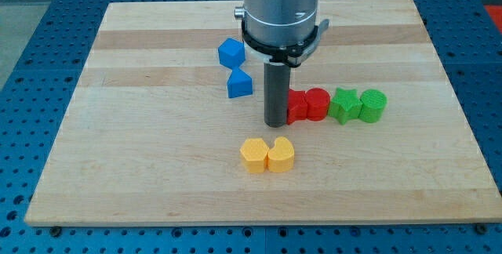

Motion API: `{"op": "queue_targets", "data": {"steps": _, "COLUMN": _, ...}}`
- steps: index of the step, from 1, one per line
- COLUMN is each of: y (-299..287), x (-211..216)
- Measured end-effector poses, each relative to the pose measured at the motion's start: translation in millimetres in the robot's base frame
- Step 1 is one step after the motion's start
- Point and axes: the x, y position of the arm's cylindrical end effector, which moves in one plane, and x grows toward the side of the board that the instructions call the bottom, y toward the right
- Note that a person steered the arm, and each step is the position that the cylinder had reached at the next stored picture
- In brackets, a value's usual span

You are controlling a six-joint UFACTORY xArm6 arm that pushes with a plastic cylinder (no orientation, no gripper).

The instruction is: Slide the blue triangle into the blue cube

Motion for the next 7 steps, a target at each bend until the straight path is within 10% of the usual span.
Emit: {"op": "queue_targets", "data": {"steps": 7, "y": -61.7, "x": -64.7}}
